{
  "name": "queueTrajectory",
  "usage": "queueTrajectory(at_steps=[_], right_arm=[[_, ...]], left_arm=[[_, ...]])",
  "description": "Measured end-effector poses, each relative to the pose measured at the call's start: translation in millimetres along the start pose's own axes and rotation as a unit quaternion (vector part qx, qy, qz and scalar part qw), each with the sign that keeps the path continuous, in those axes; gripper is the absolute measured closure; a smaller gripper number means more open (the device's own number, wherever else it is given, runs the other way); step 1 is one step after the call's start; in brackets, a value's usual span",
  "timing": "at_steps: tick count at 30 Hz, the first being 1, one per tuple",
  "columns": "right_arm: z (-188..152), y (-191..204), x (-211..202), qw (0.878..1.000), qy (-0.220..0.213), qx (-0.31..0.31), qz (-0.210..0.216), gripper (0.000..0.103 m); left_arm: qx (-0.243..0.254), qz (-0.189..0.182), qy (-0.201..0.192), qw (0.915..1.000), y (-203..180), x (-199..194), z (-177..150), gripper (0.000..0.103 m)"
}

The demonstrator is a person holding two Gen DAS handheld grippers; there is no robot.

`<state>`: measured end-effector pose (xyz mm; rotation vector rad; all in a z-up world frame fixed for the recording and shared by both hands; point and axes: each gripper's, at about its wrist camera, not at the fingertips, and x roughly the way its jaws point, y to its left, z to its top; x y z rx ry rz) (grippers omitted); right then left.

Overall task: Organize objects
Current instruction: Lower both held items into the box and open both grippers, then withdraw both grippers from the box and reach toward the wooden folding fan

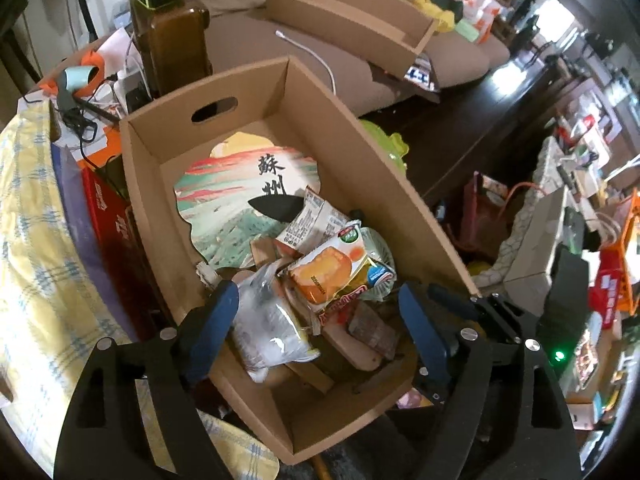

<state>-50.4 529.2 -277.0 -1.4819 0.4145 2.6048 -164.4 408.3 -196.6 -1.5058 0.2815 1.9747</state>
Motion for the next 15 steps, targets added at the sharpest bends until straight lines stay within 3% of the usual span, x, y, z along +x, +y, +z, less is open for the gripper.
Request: queueTrajectory(at_steps=[2,10,15], right_arm=[[1,-1,-3,1.000,-0.007,0.004,0.000,0.049],[3,-2,-5,1.000,-0.013,0.008,-0.004,0.047],[3,-4,-7,1.000,-0.019,0.011,-0.008,0.043]], left_arm=[[-0.001,-0.003,-0.011,0.9999,6,-13,-2,0.022],[-0.046,-0.009,-0.076,0.9961,59,-96,-21,0.022],[-0.087,0.035,-0.119,0.9884,126,-156,-45,0.022]])
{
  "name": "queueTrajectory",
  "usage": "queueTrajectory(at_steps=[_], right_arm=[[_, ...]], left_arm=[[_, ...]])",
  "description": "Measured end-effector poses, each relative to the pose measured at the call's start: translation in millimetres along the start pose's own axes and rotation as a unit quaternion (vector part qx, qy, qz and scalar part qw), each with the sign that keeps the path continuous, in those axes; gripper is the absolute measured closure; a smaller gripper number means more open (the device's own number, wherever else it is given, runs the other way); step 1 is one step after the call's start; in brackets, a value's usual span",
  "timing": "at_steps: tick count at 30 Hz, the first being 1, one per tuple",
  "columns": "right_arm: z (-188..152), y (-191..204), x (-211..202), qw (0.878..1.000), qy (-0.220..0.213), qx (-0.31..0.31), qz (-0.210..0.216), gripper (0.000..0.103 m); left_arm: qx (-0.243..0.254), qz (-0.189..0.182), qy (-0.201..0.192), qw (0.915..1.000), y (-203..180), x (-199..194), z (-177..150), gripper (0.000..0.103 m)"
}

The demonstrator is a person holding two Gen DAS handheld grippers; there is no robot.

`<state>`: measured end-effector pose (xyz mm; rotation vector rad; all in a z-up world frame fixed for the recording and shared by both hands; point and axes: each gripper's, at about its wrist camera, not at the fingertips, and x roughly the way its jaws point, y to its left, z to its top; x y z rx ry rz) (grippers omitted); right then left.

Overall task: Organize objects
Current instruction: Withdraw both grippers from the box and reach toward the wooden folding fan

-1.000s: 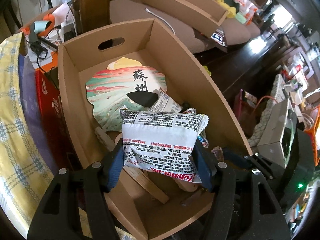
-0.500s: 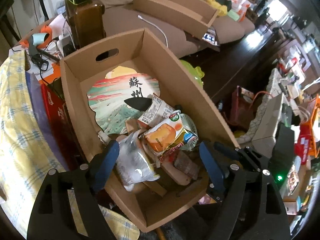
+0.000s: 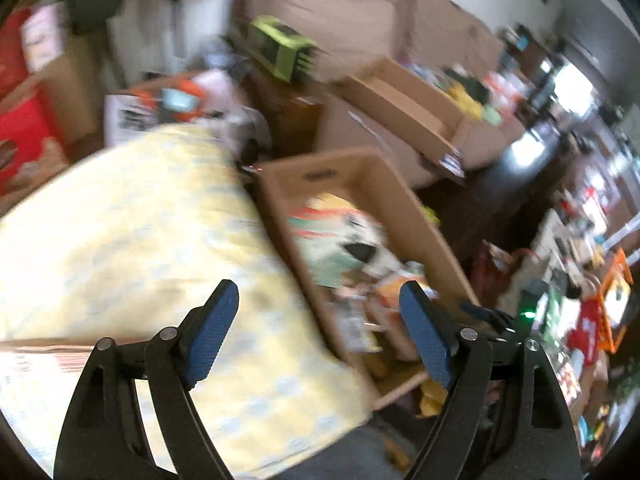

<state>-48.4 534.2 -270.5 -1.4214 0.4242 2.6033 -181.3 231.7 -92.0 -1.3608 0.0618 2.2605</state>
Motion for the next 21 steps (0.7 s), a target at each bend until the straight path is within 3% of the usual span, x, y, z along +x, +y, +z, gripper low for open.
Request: queueTrajectory(at_steps=[3,6,10,13,16,21], right_arm=[[0,-4,-2,1.000,-0.003,0.008,0.003,0.043],[0,-4,-2,1.000,-0.004,0.009,0.003,0.042],[2,-3,-9,1.000,-0.018,-0.001,-0.006,0.043],[9,-11,-30,0.998,-0.051,0.032,0.016,0.042],[21,-14,-55,0.994,-0.081,0.063,0.037,0.042],[34,22,-100,0.991,-0.115,0.055,0.051,0.038]], left_arm=[[-0.052,0.047,-0.022,0.9973,65,-30,-5,0.022],[-0.115,0.098,-0.030,0.9880,136,-57,-17,0.022],[-0.173,0.139,-0.042,0.9741,211,-96,-43,0.022],[-0.202,0.151,-0.054,0.9661,247,-120,-68,0.022],[-0.210,0.150,-0.056,0.9645,272,-132,-90,0.022],[-0.216,0.157,-0.059,0.9619,302,-134,-111,0.022]])
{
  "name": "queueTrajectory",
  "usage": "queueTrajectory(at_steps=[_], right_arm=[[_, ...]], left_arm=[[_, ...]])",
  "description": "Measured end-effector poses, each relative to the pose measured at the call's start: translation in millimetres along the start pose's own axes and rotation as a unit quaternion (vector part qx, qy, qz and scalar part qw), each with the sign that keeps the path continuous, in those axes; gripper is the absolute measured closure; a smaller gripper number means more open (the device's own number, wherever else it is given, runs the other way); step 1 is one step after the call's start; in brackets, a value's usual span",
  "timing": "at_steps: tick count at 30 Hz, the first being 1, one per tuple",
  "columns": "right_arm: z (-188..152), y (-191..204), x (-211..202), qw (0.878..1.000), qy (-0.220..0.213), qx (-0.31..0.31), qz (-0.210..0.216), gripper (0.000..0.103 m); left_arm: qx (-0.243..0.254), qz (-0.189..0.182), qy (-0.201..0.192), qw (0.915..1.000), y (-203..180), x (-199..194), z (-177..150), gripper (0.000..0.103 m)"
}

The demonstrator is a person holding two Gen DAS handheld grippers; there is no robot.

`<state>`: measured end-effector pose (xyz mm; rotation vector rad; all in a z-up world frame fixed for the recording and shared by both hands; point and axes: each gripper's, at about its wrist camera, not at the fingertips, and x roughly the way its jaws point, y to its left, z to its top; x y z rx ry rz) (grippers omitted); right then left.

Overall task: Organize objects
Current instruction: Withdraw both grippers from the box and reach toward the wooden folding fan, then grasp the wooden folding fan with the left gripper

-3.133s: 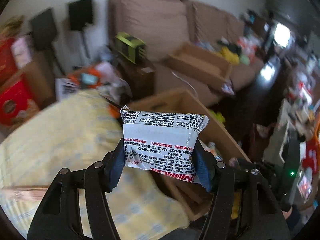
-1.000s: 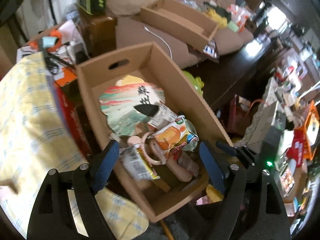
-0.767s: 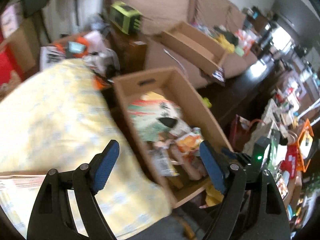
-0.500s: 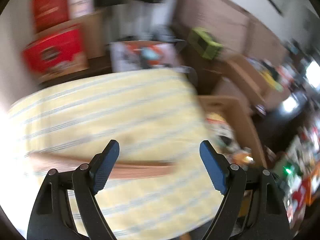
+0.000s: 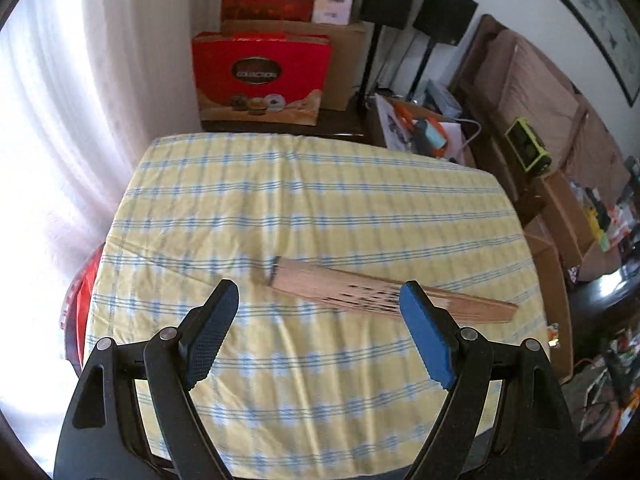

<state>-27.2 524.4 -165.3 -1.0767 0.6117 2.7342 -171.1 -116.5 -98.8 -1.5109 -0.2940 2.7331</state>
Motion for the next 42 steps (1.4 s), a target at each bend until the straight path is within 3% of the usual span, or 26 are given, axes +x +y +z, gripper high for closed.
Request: queueTrajectory(at_steps=[5,9,12,16,22,24,27,32,35,42], right_arm=[[8,105,-14,0.993,0.003,-0.079,0.093,0.038],[7,193,10,0.973,0.059,-0.133,0.177,0.036],[1,239,44,0.952,0.127,-0.131,0.246,0.036],[-9,289,84,0.949,0.158,-0.177,0.209,0.036],[-26,324,122,0.939,0.184,-0.230,0.180,0.036],[-33,327,128,0.936,0.185,-0.241,0.180,0.036],[-40,329,138,0.935,0.187,-0.244,0.176,0.035],[-41,334,139,0.935,0.181,-0.248,0.175,0.036],[-43,341,139,0.931,0.182,-0.258,0.183,0.048],[-46,350,141,0.930,0.180,-0.267,0.178,0.050]], left_arm=[[0.019,-0.001,0.003,0.9998,12,16,6,0.022],[0.027,0.002,0.009,0.9996,20,33,7,0.022],[0.024,-0.033,0.012,0.9991,24,43,-3,0.022],[0.076,-0.058,0.024,0.9952,16,63,-20,0.021],[0.118,-0.063,0.022,0.9907,9,82,-24,0.021],[0.125,-0.069,0.029,0.9893,8,89,-21,0.020],[0.125,-0.076,0.022,0.9890,9,94,-15,0.010],[0.120,-0.096,0.009,0.9881,12,96,-10,0.010],[0.137,-0.090,0.004,0.9864,5,96,-10,0.010],[0.127,-0.106,0.019,0.9860,-1,99,-5,0.011]])
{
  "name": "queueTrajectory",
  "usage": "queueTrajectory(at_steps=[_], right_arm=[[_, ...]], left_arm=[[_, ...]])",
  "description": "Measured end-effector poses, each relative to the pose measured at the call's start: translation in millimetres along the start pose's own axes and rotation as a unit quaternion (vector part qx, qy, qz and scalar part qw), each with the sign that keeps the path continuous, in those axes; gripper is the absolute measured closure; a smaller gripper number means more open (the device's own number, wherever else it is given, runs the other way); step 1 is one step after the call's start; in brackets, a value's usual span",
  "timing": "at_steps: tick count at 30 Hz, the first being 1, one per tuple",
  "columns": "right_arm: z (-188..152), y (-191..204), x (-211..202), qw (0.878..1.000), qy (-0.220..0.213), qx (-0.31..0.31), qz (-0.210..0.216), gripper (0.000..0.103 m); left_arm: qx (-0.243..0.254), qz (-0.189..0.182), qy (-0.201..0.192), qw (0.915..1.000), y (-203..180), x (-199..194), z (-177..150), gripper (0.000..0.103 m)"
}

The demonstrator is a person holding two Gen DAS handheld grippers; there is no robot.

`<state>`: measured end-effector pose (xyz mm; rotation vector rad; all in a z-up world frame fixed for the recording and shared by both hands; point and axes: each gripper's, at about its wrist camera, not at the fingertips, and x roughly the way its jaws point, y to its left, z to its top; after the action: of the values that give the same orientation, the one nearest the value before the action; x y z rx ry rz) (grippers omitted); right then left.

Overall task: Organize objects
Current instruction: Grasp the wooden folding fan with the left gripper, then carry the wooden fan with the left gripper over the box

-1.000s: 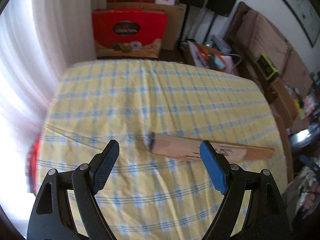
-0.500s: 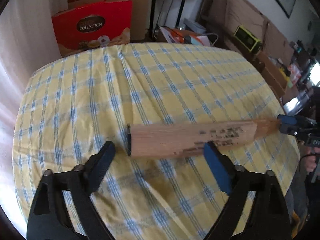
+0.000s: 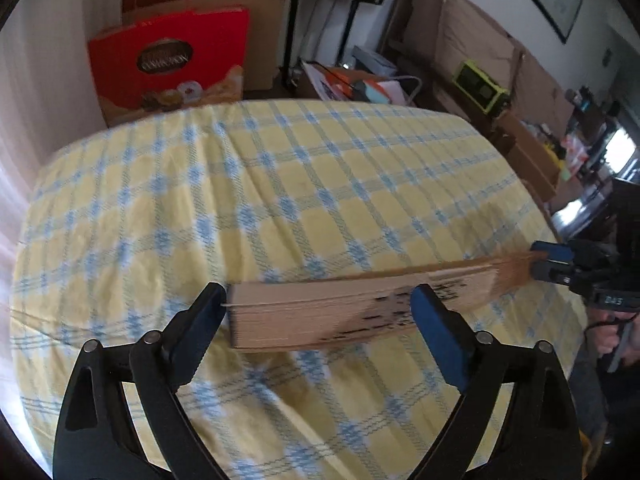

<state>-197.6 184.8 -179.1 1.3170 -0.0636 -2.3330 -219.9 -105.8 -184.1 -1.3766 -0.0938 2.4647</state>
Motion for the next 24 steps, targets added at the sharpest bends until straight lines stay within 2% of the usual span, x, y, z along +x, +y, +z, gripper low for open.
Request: queueTrajectory(at_steps=[7,15,24], right_arm=[[1,0,-9,1.000,-0.011,0.009,-0.019,0.051],[7,19,-56,0.994,-0.089,-0.030,-0.049,0.050],[13,25,-106,0.988,-0.140,-0.030,-0.053,0.049]], left_arm=[[-0.004,0.012,-0.021,0.9997,-15,-15,-6,0.011],[0.000,0.032,-0.090,0.9954,-40,-64,-5,0.011],[0.015,0.037,-0.131,0.9905,-66,-110,6,0.011]])
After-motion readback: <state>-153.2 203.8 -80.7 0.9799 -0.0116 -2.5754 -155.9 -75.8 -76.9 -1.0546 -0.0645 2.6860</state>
